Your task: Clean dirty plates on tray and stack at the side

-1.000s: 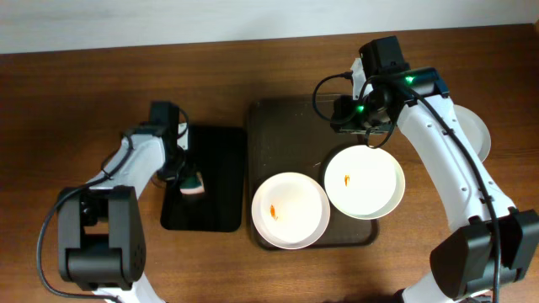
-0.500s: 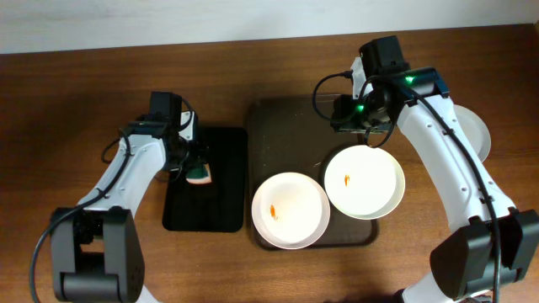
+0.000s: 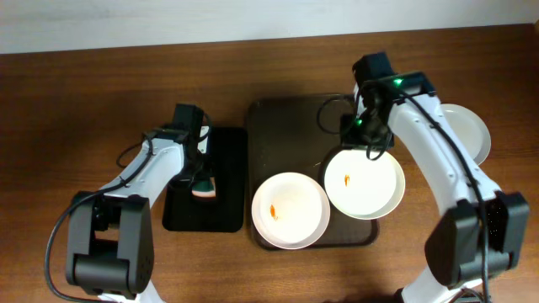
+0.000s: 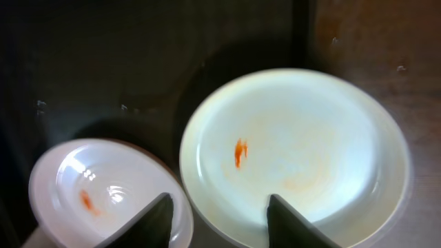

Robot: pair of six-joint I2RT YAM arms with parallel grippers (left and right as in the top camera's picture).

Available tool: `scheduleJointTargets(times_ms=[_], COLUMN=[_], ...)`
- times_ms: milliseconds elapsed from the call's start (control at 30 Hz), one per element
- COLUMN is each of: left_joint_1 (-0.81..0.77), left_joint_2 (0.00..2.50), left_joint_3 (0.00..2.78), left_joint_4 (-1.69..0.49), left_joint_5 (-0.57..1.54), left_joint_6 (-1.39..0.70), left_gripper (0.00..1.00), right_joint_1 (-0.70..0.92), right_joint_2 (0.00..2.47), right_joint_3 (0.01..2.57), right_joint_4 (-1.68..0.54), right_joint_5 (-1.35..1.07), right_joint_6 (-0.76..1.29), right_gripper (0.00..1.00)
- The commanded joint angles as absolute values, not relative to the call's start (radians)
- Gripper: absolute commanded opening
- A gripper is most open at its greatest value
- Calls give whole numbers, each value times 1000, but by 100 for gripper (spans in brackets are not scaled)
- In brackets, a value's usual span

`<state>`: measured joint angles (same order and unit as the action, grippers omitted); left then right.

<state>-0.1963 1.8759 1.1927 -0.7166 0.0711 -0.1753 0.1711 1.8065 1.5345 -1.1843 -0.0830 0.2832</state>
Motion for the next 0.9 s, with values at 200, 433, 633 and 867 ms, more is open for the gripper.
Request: scheduleJointTargets(times_ms=[200,433,633,867], left_joint_1=[-192,-192,-192,-192], left_joint_2=[1843,1843,1843,1843], left_joint_3=[1248,1248,1248,1248], left_joint_4=[-738,-739,-743,-746], left_joint_5=[37,37,37,37], left_joint_6=[-163,-163,-163,-163], left_gripper=[0,0,0,0], right_joint_1=[213,215,216,155], right_joint_2=[1957,2028,2025,1927], right_joint_3=[1271,1269,1296,1604], right_joint_4=[-810,-530,-473,-854], right_joint_5=[-151,-177,-369,-83], right_joint_6=[323,158,0,65], right_gripper=[4,4,7,35])
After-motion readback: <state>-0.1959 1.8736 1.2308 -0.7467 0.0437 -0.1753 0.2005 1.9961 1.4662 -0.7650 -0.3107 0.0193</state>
